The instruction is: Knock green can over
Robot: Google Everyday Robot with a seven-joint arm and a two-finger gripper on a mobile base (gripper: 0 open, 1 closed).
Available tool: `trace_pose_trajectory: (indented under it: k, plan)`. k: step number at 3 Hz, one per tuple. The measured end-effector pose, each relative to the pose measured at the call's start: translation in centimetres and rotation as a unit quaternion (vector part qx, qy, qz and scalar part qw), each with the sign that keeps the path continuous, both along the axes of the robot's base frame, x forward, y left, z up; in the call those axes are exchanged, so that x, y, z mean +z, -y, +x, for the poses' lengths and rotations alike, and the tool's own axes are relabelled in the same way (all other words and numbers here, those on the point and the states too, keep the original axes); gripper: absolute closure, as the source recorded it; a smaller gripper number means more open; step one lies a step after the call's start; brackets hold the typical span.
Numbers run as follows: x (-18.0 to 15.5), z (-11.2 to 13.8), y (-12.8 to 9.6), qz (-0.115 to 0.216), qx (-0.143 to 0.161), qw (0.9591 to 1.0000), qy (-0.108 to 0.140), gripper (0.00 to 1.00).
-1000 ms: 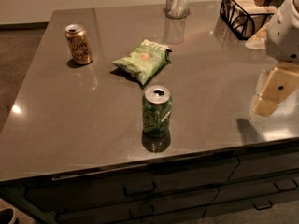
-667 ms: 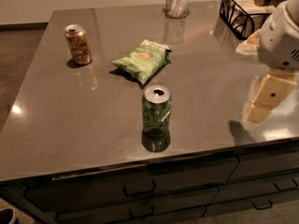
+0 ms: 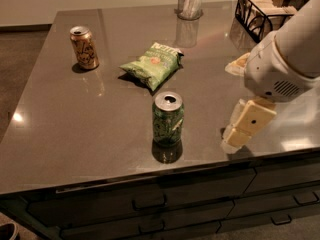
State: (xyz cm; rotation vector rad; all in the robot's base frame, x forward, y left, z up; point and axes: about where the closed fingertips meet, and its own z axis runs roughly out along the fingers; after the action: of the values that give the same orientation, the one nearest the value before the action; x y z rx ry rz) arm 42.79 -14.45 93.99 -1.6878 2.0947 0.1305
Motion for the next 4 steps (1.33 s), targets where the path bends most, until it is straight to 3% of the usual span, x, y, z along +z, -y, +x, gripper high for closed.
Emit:
trace_pose_trajectory:
  k: [1, 3, 4]
  plan:
    - [-0.9, 1.5, -1.7, 0.067, -0.017, 0.9976, 0.008, 0.00]
    - [-2.3, 2.2, -6.1, 0.176, -0.023, 0.9841, 0.000, 0.00]
    - [-3.3, 1.9, -7.7, 0.191, -0.021, 0.9813, -0.002, 0.00]
